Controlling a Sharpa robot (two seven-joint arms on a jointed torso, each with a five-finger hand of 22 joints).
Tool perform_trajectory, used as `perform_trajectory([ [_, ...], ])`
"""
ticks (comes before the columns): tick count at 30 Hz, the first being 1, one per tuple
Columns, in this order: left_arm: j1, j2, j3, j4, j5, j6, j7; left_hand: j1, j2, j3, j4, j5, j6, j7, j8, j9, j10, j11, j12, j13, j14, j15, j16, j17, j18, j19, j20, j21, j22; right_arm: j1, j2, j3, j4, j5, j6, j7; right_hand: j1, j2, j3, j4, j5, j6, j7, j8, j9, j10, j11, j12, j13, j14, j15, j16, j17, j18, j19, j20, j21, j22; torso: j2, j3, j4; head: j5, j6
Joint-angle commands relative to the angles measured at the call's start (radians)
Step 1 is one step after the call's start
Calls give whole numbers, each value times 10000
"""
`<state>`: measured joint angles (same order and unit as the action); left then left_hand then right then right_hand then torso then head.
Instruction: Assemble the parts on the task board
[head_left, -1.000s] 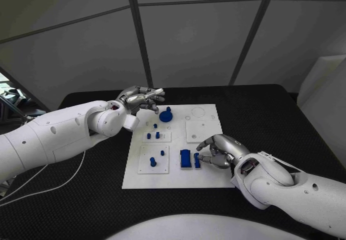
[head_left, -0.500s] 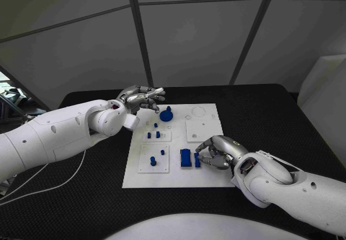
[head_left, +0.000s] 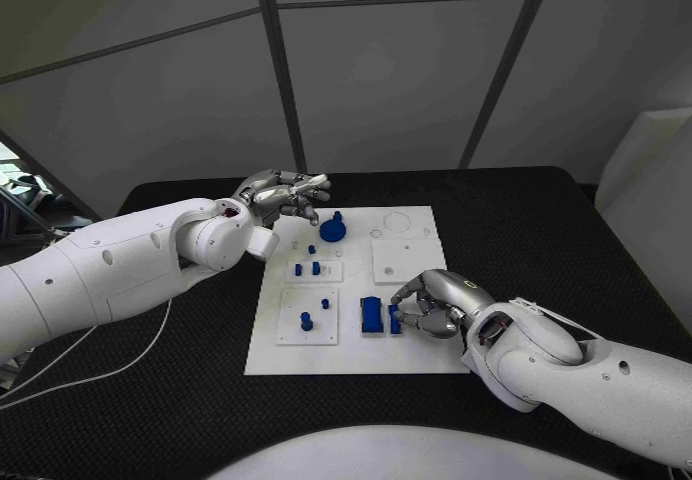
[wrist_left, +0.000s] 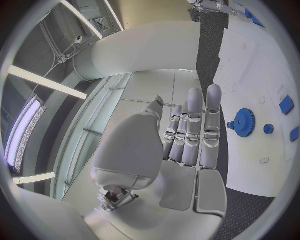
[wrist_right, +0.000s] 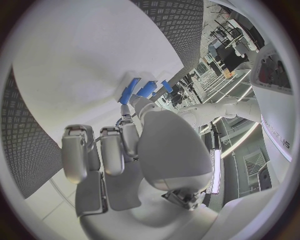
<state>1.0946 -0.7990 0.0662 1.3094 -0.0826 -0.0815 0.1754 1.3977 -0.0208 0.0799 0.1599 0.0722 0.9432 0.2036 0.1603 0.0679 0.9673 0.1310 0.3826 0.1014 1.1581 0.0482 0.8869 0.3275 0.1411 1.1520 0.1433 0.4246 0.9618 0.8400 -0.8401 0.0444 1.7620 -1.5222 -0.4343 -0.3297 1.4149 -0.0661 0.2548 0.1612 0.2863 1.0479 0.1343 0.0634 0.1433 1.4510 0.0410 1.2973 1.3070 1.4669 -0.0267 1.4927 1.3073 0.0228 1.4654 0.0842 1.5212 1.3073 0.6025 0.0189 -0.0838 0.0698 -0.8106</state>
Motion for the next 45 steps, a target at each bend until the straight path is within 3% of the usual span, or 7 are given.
perform_trajectory([
  [1, 18, -8, 8, 19, 39, 99, 5, 18, 59, -52, -11, 15, -37, -1, 45, -8, -95, 8, 36, 3, -27, 23, -35, -16, 405, 36, 53, -42, -17, -14, 26, -23, -15, -102, -153, -85, -173, -59, 20, 12, -479, -241, 86, -39, -134, 5, 119, 20, 802, 770, 77, 43, 1322, -98, 701, 65, 54, 2371, -5, -3, -4, 5, 14],
  [5, 18, -10, 8, 22, 39, 115, -16, 18, 59, -52, -11, 15, -37, -1, 45, -8, -95, 8, 36, 3, -27, 23, -35, -16, 405, 36, 53, -42, -17, -14, 69, -23, -51, -162, -599, -56, -238, -203, -30, -100, -1206, -1061, 103, -42, -472, -20, 147, -5, 770, 767, 114, 38, 1312, -95, 694, 115, 44, 2367, -5, -4, 2, -1, 34],
  [9, 18, -12, 8, 24, 38, 101, -18, 41, 79, -79, -12, 17, -57, 4, 57, -8, -124, 12, 59, 2, -47, 29, -44, -29, 405, 27, 58, -58, -32, -14, 113, -23, -91, -182, -842, -12, -293, -185, -106, -150, -2109, -1226, 115, -6, -600, -38, 163, -25, 744, 768, 126, 41, 1317, -94, 691, 124, 39, 2366, -7, -2, 13, 5, 50],
  [11, 18, -13, 8, 28, 38, 93, -14, 41, 79, -79, -12, 17, -57, 4, 57, -8, -124, 12, 59, 2, -47, 29, -44, -29, 405, 27, 58, -58, -32, -14, 135, -22, -116, -189, -913, 9, -297, -184, -137, -177, -2273, -1186, 129, 9, -618, -39, 176, -20, 743, 768, 135, 43, 1321, -95, 694, 131, 43, 2369, -3, -4, 12, 6, 52],
  [27, 18, -8, 8, 35, 37, 97, -8, 44, 81, -81, -13, 18, -59, 4, 58, -8, -127, 13, 61, 2, -48, 29, -44, -30, 405, 26, 58, -59, -33, -15, 333, -21, -462, -326, -632, 90, -186, -188, -290, -417, -2374, -534, 150, 224, -612, 8, 197, 112, 811, 773, 154, 62, 1352, -101, 712, 155, 62, 2383, 9, 6, 10, 13, 19],
  [34, 18, -6, 8, 33, 37, 101, -11, 44, 81, -81, -13, 18, -59, 4, 58, -8, -127, 13, 61, 2, -48, 29, -44, -30, 405, 26, 58, -59, -33, -18, 478, -21, -675, -596, -463, 37, -5, -169, -379, -639, -2384, 192, -41, 568, -525, 68, 44, 254, 898, 773, 45, 70, 1364, -102, 716, 81, 67, 2388, -4, 0, 4, 44, -31],
  [45, 17, 16, 7, 14, 37, 109, -9, 44, 81, -81, -13, 18, -59, 4, 58, -8, -127, 13, 61, 2, -48, 29, -44, -30, 405, 26, 58, -59, -33, -21, 508, -22, -641, -795, -939, 144, 9, -135, -427, -683, -2380, 365, -114, 661, -509, 89, -22, 296, 924, 775, -14, 77, 1378, -108, 733, 26, 87, 2400, -18, 3, -6, 33, -27],
])
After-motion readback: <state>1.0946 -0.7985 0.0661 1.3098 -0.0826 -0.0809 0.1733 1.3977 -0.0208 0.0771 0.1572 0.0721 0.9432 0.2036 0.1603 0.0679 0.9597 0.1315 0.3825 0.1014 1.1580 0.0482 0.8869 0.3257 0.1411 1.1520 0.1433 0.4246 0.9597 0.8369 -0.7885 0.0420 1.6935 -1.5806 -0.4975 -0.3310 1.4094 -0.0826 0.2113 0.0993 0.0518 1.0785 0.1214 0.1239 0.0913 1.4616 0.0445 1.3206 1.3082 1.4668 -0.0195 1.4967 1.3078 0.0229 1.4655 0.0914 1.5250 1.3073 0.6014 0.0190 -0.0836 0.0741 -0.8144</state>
